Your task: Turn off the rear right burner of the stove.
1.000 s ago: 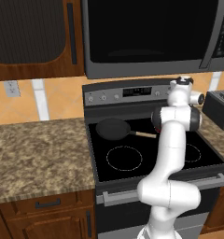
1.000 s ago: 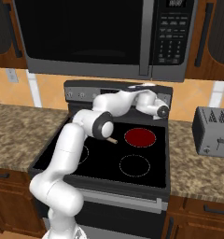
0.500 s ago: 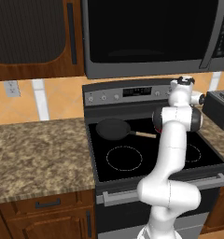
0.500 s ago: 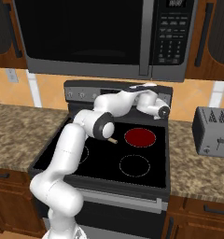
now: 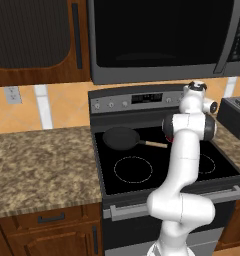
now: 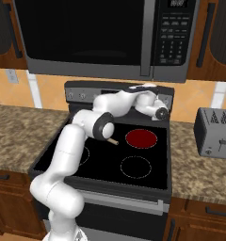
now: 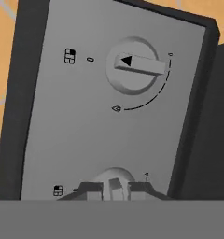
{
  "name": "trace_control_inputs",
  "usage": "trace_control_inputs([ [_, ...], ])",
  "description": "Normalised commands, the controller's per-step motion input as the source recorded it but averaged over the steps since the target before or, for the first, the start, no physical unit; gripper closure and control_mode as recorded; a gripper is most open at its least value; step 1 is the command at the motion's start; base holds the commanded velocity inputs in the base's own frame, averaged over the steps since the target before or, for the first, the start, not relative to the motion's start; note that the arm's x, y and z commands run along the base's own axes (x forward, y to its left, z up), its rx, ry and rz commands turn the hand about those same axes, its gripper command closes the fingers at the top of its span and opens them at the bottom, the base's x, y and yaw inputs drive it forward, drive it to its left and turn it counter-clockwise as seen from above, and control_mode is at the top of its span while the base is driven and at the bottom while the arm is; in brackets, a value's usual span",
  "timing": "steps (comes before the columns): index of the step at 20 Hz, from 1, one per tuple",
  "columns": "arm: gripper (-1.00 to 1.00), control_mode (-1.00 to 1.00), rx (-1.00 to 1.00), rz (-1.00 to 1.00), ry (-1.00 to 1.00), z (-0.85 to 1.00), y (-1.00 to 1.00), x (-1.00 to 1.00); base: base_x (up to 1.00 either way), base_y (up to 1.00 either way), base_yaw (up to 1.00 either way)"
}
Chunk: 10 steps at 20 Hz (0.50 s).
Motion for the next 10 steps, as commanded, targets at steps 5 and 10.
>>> trace_control_inputs([
  [5,1.00,-1.00,0.36,-0.24,0.04,0.00,0.04,0.00,0.00,0.00,0.00],
  [10,1.00,-1.00,0.41,-0.22,0.10,0.00,0.00,0.10,0.00,0.00,0.00],
])
